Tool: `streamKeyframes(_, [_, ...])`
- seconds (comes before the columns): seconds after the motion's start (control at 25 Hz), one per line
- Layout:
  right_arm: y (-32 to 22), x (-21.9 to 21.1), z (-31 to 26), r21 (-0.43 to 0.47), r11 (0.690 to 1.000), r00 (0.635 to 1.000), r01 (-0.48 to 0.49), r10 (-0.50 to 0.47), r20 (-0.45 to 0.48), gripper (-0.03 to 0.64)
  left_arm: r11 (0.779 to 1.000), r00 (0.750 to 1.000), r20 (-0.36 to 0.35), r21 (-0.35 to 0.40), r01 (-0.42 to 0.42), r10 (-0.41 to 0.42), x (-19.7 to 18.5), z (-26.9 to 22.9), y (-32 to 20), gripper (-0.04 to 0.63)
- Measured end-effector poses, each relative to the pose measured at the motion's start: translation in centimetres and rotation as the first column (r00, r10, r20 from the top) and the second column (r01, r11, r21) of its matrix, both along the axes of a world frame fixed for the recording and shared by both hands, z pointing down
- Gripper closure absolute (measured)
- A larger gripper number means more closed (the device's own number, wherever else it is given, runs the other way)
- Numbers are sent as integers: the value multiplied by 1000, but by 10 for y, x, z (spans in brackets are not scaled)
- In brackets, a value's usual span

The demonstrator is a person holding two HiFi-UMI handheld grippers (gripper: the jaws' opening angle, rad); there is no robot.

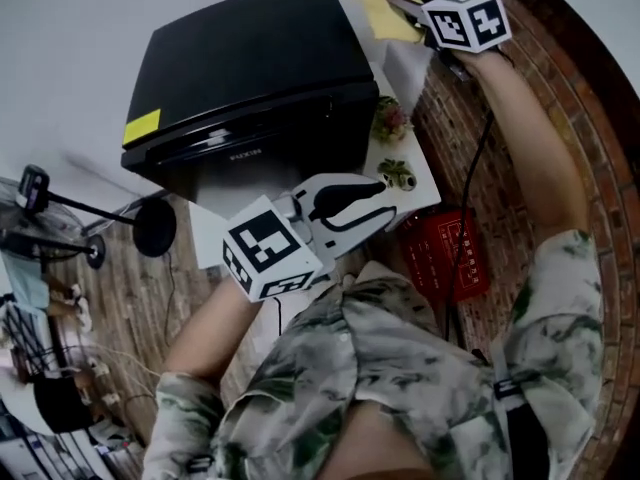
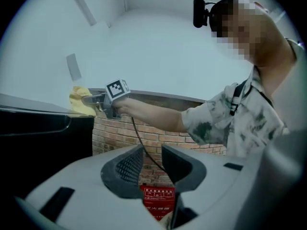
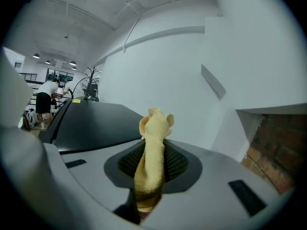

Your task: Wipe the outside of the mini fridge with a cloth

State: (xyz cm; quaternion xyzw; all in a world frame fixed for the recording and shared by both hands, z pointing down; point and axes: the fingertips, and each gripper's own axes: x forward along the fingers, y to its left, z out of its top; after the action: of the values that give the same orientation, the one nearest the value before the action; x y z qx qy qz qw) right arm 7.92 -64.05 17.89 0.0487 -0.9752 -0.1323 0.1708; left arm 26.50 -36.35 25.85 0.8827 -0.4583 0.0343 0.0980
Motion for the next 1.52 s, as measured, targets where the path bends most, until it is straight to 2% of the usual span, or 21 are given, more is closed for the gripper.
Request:
streamKeyframes(0.2, [-14,1,30,-62,998,1000,-14,15,17,522,1000,999,-30,-21,16,-17,17,15,-8,483])
streamKeyframes(0.36, [-21,-17,47,-134,990,998,37,-31,49,522,998,998,-1,-2,66,-66,25,17,-29,483])
streamKeyframes(0.48, [-25,-34,62,-169,983,996,76,-66,65,522,995,995,-6,0,103,-103,29,21,-46,483])
streamKeyframes(0.88, [-25,-75,133,-283,944,985,170,-161,56,522,967,967,9,-22,254,-254,20,39,-86,483])
streamKeyframes(1.2, [-18,-88,220,-345,921,979,180,-202,-29,522,937,938,-27,-68,343,-346,11,53,-95,483])
streamKeyframes(1.36, [-15,-92,267,-380,909,973,169,-215,-82,522,923,924,-21,-78,378,-381,4,58,-92,483])
streamKeyframes(1.52, [-20,-92,309,-391,912,970,128,-197,-141,522,910,913,-4,-90,405,-407,1,64,-92,483])
